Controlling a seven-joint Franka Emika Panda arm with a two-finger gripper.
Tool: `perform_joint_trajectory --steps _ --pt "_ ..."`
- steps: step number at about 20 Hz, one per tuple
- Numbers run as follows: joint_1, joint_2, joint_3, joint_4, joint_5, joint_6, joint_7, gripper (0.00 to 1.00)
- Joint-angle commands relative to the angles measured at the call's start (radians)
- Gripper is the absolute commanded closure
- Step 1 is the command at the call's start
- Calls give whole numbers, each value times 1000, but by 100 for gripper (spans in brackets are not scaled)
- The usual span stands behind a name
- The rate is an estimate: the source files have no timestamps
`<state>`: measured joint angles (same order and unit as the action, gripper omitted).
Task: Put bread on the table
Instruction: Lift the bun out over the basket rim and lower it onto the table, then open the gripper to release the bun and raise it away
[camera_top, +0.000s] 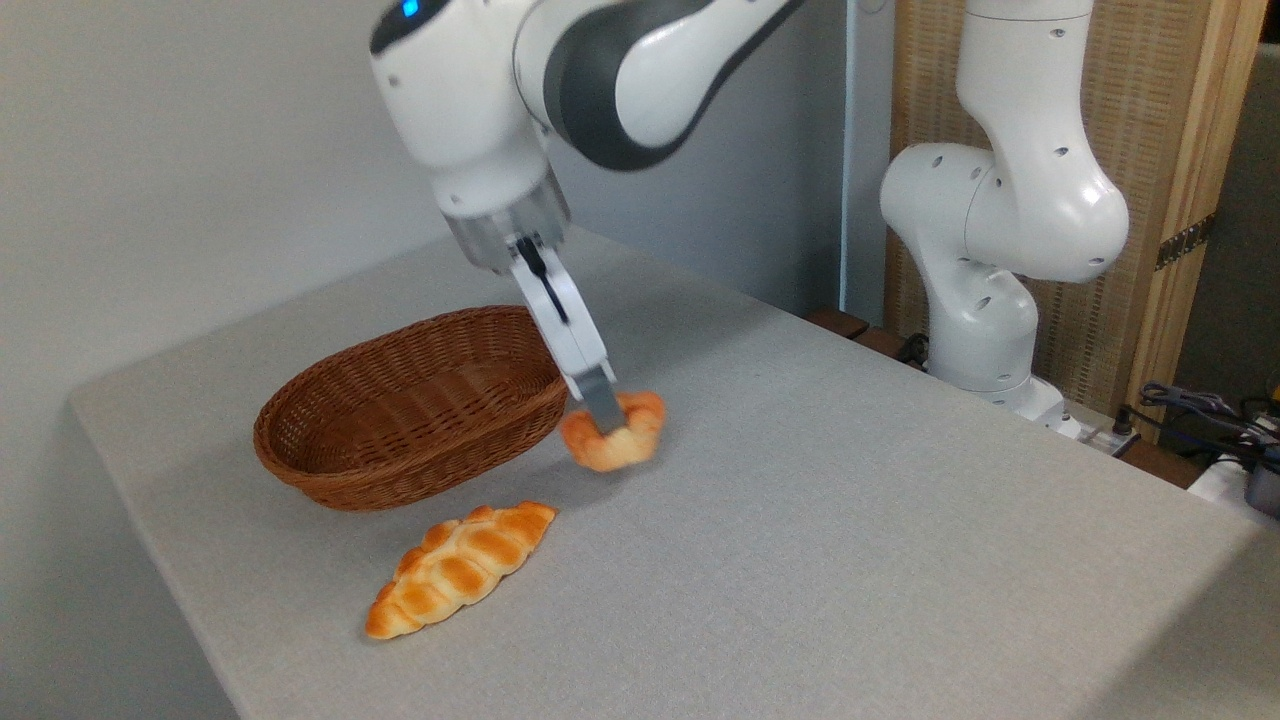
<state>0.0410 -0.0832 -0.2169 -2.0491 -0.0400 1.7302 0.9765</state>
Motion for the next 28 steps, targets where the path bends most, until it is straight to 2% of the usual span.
perform_joint_trajectory --steps 1,18,21,25,27,28 --pt "-7 -26 1 -48 45 31 27 0" --pt "-7 -27 -2 -33 38 49 11 0" --pt "-6 -21 8 94 32 49 -54 0" --pt "-10 52 34 338 31 -4 -249 0" --pt "-10 79 47 413 2 -73 -288 0" --pt "-16 85 82 446 -21 -104 -300 0"
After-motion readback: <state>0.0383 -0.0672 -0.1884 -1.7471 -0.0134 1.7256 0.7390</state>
